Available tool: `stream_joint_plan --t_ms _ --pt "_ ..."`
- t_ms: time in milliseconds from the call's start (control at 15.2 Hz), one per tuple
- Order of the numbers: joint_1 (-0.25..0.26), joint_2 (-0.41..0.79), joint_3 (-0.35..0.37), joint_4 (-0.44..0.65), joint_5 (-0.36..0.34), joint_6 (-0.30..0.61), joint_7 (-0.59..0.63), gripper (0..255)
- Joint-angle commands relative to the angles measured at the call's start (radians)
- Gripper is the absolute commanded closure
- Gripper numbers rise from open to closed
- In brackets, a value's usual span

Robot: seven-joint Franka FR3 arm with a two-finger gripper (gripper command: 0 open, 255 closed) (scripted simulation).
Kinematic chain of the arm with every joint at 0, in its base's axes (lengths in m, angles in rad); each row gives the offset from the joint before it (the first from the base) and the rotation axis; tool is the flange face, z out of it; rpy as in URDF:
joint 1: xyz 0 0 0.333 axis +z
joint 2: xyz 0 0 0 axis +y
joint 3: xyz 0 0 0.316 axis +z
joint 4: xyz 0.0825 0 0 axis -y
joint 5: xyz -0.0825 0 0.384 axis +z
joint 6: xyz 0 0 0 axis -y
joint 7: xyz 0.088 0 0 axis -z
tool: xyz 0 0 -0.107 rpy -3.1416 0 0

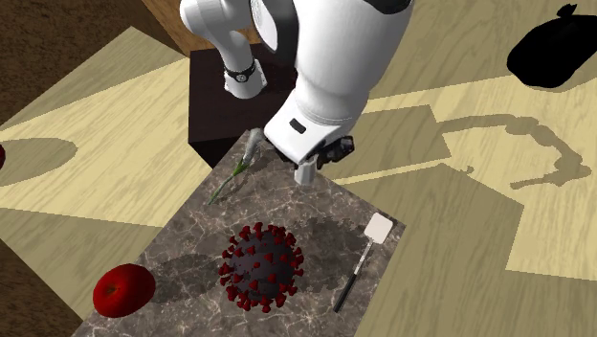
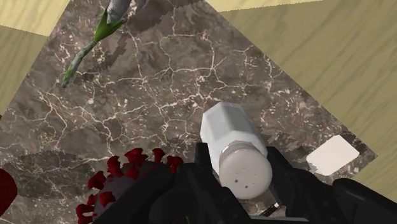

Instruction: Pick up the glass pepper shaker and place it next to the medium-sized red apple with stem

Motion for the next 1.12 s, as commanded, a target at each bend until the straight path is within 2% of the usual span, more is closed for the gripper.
stream_joint_plan --t_ms 0,528,1056 --pt "-0.021 0.006 -0.017 0.012 0.000 -0.002 -0.039 255" --pt "-0.116 0.073 -0.090 0.099 -0.005 -0.004 -0.209 255" --pt "-0.208 0.209 -0.150 0.288 -0.006 -0.041 -0.370 255"
